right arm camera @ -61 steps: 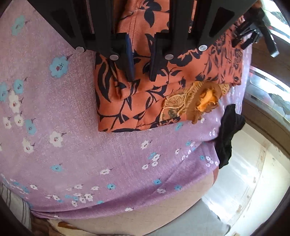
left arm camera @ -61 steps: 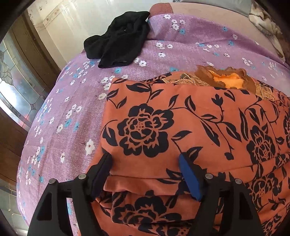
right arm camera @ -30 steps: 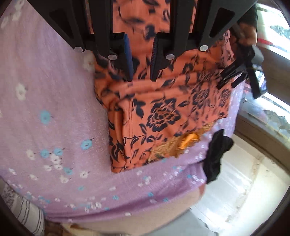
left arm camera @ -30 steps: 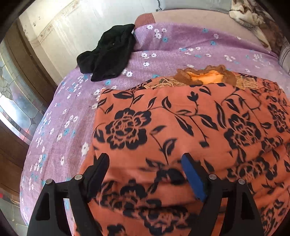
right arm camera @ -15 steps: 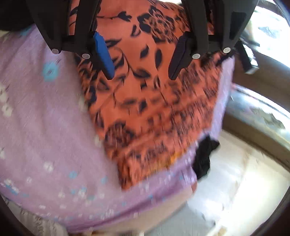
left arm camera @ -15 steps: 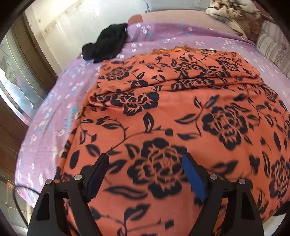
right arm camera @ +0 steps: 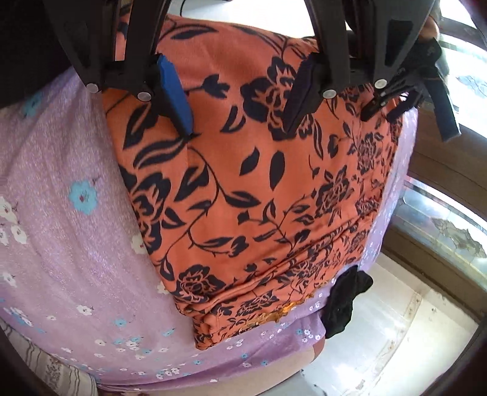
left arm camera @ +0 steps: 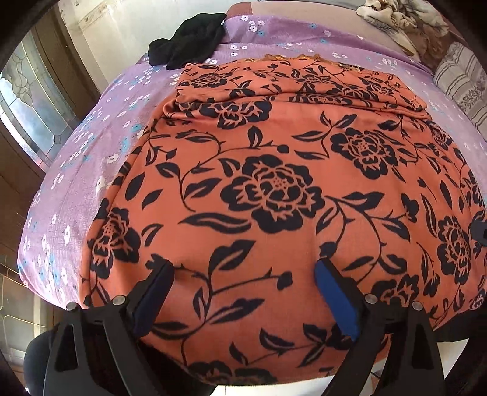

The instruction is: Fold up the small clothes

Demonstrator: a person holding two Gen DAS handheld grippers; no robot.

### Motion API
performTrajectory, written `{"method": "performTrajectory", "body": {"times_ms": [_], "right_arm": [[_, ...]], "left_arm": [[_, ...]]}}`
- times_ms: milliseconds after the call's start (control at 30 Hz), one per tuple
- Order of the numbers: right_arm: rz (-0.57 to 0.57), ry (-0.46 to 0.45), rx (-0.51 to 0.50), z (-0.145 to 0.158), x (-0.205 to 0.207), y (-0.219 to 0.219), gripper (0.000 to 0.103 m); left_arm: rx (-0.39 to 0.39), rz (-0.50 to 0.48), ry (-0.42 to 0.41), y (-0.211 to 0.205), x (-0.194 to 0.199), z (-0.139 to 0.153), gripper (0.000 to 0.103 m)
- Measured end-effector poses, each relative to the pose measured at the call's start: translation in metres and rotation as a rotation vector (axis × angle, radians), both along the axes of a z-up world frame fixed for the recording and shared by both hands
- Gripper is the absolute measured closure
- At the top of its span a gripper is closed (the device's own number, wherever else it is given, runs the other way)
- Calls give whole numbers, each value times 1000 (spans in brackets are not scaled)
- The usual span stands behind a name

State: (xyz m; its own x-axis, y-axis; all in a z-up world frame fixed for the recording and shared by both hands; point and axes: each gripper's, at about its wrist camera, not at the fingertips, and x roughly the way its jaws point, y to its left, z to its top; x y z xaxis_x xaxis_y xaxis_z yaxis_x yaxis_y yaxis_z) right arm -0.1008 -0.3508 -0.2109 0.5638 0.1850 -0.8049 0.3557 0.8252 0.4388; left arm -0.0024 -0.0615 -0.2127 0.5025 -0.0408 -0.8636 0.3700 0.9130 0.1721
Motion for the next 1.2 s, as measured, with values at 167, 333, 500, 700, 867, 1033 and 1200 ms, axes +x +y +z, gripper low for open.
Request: {"method": "performTrajectory", "body": {"times_ms": [167, 333, 500, 700, 867, 1033, 1200], "right_arm": [[30, 24, -48, 0, -10, 15, 37], [55, 43, -32, 14, -18, 24, 38], [90, -33, -74, 49, 3, 28, 38], [76, 34, -36, 42, 57, 19, 38], [110, 89, -31, 17, 82, 30, 38], [141, 84, -65, 9, 80, 46, 37], [163, 84, -39, 6, 71, 53, 37]], "left_arm": [[-1, 14, 45, 7, -7, -1, 9], [6, 38, 69, 15, -9, 10, 9], [11, 41, 0, 14, 4, 30, 9], [-6, 93, 19, 3, 44, 30, 9], [40, 119, 31, -2, 60, 9, 9], [13, 105, 22, 5, 54, 2, 9], [4, 103, 21, 12, 39, -1, 9]]}}
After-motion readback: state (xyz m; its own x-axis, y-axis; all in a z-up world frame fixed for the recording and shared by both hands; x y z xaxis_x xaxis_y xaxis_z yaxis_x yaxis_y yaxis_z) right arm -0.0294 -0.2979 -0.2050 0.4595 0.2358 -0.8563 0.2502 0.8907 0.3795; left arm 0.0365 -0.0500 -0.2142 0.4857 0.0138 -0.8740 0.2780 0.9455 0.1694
